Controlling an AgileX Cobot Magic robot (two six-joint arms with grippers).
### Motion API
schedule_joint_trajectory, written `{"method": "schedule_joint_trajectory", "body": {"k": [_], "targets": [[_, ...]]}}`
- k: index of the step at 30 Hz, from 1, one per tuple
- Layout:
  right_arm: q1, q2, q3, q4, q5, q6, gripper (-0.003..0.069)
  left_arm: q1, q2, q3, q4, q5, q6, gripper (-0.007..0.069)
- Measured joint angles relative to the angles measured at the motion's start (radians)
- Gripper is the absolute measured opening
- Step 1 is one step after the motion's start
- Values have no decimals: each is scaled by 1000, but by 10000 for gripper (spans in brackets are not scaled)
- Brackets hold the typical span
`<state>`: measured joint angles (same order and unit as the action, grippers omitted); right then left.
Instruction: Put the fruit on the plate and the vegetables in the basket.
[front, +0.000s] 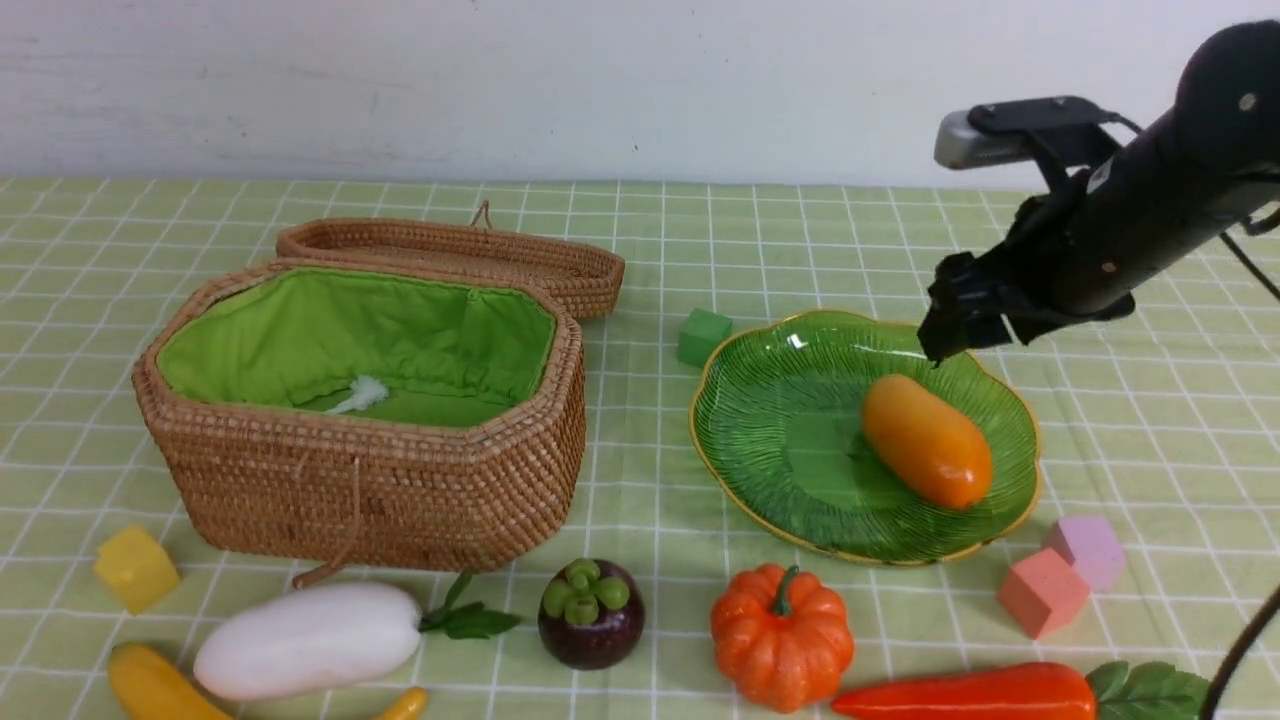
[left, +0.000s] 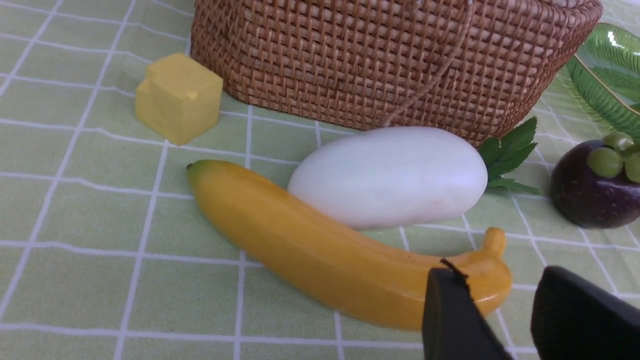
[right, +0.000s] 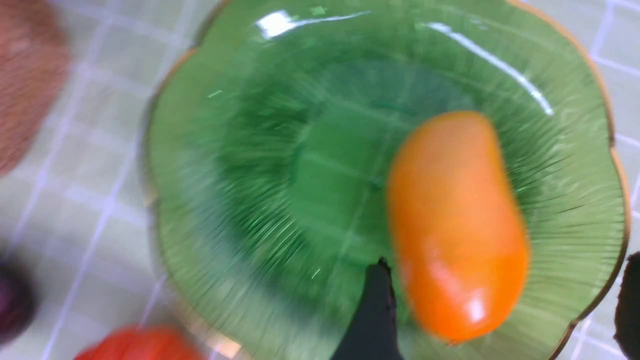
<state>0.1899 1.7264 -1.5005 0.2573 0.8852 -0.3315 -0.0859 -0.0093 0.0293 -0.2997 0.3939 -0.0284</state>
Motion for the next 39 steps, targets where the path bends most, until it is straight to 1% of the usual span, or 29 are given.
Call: {"method": "schedule_joint_trajectory", "body": {"k": [3, 5, 7, 8, 10, 15, 20, 22, 24, 30, 39], "targets": [[35, -66, 11, 96, 79, -107, 582, 0, 0, 0, 0, 0, 0, 239], [76, -103, 34, 183, 100, -173, 582, 0, 0, 0, 0, 0, 0, 239], [106, -117, 55, 229, 110, -209, 580, 0, 0, 0, 0, 0, 0, 239], [145, -123, 84, 266, 127, -249, 580, 0, 0, 0, 0, 0, 0, 239], [204, -115, 136, 284, 150, -280, 580, 0, 0, 0, 0, 0, 0, 239], [277, -69, 211, 261, 150, -274, 566, 0, 0, 0, 0, 0, 0, 239], [292, -16, 223, 238, 105, -243, 524, 0, 0, 0, 0, 0, 0, 239], [292, -1, 223, 234, 73, -234, 502, 0, 0, 0, 0, 0, 0, 239], [292, 16, 223, 231, 35, -222, 461, 0, 0, 0, 0, 0, 0, 239], [292, 54, 223, 231, 17, -219, 367, 0, 0, 0, 0, 0, 0, 239], [292, 68, 223, 227, 13, -197, 351, 0, 0, 0, 0, 0, 0, 239]]}}
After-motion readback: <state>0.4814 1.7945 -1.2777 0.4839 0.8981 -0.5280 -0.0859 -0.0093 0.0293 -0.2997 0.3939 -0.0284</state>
